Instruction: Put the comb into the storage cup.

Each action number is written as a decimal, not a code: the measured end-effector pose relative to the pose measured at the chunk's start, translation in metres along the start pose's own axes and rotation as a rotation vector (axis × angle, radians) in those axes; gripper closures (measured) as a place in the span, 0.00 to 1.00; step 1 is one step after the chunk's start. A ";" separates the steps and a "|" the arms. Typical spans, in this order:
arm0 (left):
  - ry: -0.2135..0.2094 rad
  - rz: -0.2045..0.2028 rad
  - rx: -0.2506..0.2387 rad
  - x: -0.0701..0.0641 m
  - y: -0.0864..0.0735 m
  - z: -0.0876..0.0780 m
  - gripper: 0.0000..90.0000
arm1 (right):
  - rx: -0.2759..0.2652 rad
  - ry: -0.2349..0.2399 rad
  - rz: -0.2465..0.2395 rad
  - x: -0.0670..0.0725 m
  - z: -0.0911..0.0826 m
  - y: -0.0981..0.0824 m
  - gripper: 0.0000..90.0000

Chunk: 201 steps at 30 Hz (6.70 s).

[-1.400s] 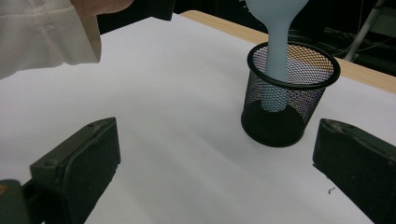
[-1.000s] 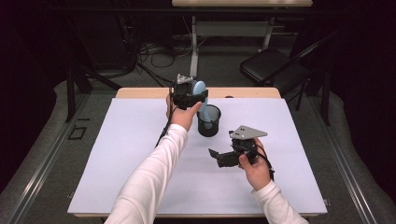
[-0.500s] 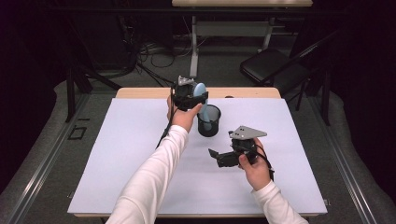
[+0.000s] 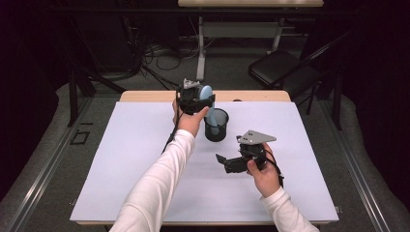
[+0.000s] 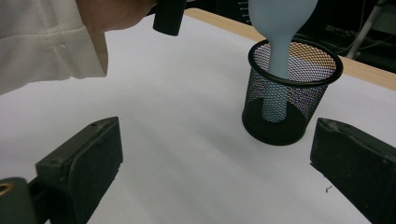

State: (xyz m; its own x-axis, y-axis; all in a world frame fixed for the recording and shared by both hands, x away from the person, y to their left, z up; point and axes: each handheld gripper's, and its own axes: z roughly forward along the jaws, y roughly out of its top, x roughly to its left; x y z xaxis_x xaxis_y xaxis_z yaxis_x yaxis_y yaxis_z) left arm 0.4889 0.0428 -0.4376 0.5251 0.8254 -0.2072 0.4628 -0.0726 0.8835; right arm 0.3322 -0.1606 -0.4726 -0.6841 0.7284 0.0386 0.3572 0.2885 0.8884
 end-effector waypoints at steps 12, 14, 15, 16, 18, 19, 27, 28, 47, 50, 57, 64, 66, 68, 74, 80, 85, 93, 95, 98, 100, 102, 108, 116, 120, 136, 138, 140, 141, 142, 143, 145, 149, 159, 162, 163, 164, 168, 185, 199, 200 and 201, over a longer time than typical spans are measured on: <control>-0.004 -0.001 -0.010 -0.003 -0.001 0.000 0.51 | -0.002 0.000 0.001 0.000 0.000 0.000 0.02; -0.010 -0.008 -0.019 -0.003 0.000 0.000 0.50 | -0.002 -0.001 0.002 0.000 0.000 0.000 0.02; -0.011 -0.011 -0.020 -0.004 0.000 0.000 0.50 | -0.002 0.000 0.001 0.000 0.000 0.000 0.02; -0.013 -0.010 -0.022 -0.004 0.000 0.000 0.50 | -0.001 0.000 0.000 0.000 0.000 0.000 0.02; -0.016 -0.011 -0.021 -0.004 0.000 0.000 0.50 | 0.000 0.000 0.000 0.000 0.000 0.000 0.02; -0.018 -0.015 -0.021 -0.004 0.000 0.000 0.49 | 0.000 0.000 0.000 0.000 0.000 0.000 0.02; -0.022 -0.030 -0.025 -0.005 -0.002 0.003 0.40 | 0.000 0.002 -0.002 0.001 0.000 0.000 0.02; -0.023 -0.029 -0.024 -0.005 -0.002 0.002 0.40 | 0.001 0.001 -0.002 0.001 0.000 0.000 0.02; -0.049 -0.017 -0.046 -0.013 -0.001 0.004 0.47 | -0.002 0.001 0.000 0.000 0.000 0.000 0.03; -0.056 -0.018 -0.046 -0.014 -0.002 0.004 0.46 | -0.003 0.001 0.002 0.000 -0.001 0.000 0.03; -0.067 -0.027 -0.044 -0.015 -0.003 0.005 0.40 | -0.002 0.002 0.001 0.000 0.000 0.000 0.03; -0.065 -0.048 -0.047 -0.013 -0.004 0.006 0.26 | 0.001 0.002 0.001 0.000 0.000 0.000 0.03; -0.058 -0.054 -0.044 -0.013 -0.004 0.006 0.21 | 0.001 0.003 0.000 0.000 0.000 0.000 0.03; -0.060 -0.064 -0.042 -0.013 -0.004 0.006 0.17 | 0.002 0.003 0.000 0.000 0.000 0.000 0.03; -0.063 -0.063 -0.050 -0.012 -0.003 0.006 0.06 | 0.002 0.003 -0.001 0.001 0.001 0.000 0.03; -0.060 -0.038 -0.042 -0.013 -0.004 0.005 0.01 | 0.003 0.002 -0.002 0.001 0.001 -0.001 0.03; -0.070 -0.042 -0.049 -0.011 -0.004 0.002 0.01 | 0.004 -0.003 0.002 0.001 0.002 -0.001 0.03; -0.070 -0.032 -0.046 -0.009 -0.003 -0.005 0.01 | 0.001 -0.010 0.001 0.000 0.001 -0.001 0.02; -0.075 -0.034 -0.040 -0.008 -0.002 -0.007 0.01 | 0.001 -0.011 0.002 0.000 0.001 0.000 0.02; -0.087 -0.045 -0.041 -0.005 -0.002 -0.011 0.01 | 0.002 -0.009 0.000 0.000 0.002 -0.001 0.02; -0.091 -0.039 -0.035 -0.003 -0.003 -0.014 0.01 | 0.007 -0.009 -0.002 0.000 0.003 -0.001 0.02; -0.085 -0.016 -0.023 -0.002 -0.003 -0.016 0.01 | 0.009 -0.009 -0.002 0.000 0.003 -0.001 0.02; -0.087 0.020 0.000 0.002 -0.003 -0.027 0.01 | 0.009 -0.018 0.004 -0.002 0.002 -0.003 0.02; -0.112 0.064 0.025 0.004 -0.003 -0.042 0.01 | 0.012 -0.027 -0.002 -0.001 0.002 -0.002 0.02; -0.123 0.081 0.045 0.004 -0.005 -0.046 0.01 | 0.009 -0.028 -0.002 -0.002 0.001 -0.002 0.01; -0.158 0.093 0.118 0.008 -0.010 -0.061 0.01 | 0.010 -0.029 0.003 -0.004 0.001 -0.003 0.00; -0.164 0.096 0.123 0.008 -0.011 -0.064 0.01 | 0.011 -0.029 0.003 -0.004 0.001 -0.003 0.00; -0.166 0.099 0.132 0.009 -0.013 -0.066 0.01 | 0.011 -0.030 0.005 -0.004 0.000 -0.003 0.00; -0.166 0.098 0.136 0.009 -0.014 -0.067 0.01 | 0.010 -0.030 0.007 -0.004 0.000 -0.003 0.00; -0.166 0.098 0.141 0.010 -0.015 -0.068 0.01 | 0.009 -0.031 0.007 -0.005 0.000 -0.003 0.00; -0.167 0.100 0.144 0.011 -0.015 -0.069 0.01 | 0.009 -0.030 0.008 -0.005 0.000 -0.003 0.00; -0.170 0.099 0.147 0.012 -0.016 -0.072 0.01 | 0.010 -0.031 0.008 -0.005 0.000 -0.003 0.00; -0.178 0.101 0.150 0.014 -0.018 -0.077 0.01 | 0.009 -0.029 0.009 -0.004 0.000 -0.003 0.00; -0.202 0.079 0.154 0.023 -0.020 -0.093 0.01 | 0.015 -0.029 0.006 -0.003 0.000 -0.003 0.00; -0.211 0.070 0.154 0.025 -0.021 -0.098 0.01 | 0.016 -0.028 0.003 -0.003 0.001 -0.003 0.00; -0.215 0.070 0.150 0.026 -0.021 -0.100 0.01 | 0.017 -0.029 0.004 -0.003 0.001 -0.003 0.00; -0.215 0.068 0.151 0.027 -0.021 -0.102 0.01 | 0.018 -0.029 0.005 -0.003 0.001 -0.003 0.00; -0.216 0.069 0.150 0.031 -0.023 -0.109 0.01 | 0.019 -0.028 0.005 -0.003 0.001 -0.003 0.00; -0.225 0.054 0.118 0.039 -0.026 -0.152 0.01 | 0.016 -0.027 0.003 -0.003 0.000 -0.002 0.00; -0.203 0.067 0.158 0.048 -0.039 -0.169 0.01 | 0.016 -0.024 0.008 -0.003 -0.002 -0.001 0.00; -0.203 0.065 0.157 0.049 -0.040 -0.169 0.01 | 0.017 -0.023 0.009 -0.003 -0.001 0.000 0.00; -0.203 0.061 0.155 0.049 -0.040 -0.170 0.01 | 0.017 -0.022 0.011 -0.003 -0.001 0.000 0.00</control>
State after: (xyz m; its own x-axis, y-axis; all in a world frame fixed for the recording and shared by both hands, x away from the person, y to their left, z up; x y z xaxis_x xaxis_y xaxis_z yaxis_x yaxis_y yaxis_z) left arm 0.3748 0.1812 -0.4119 0.6805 0.6890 -0.2494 0.5217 -0.2166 0.8252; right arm 0.3330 -0.1635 -0.4724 -0.6661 0.7449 0.0385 0.3760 0.2907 0.8798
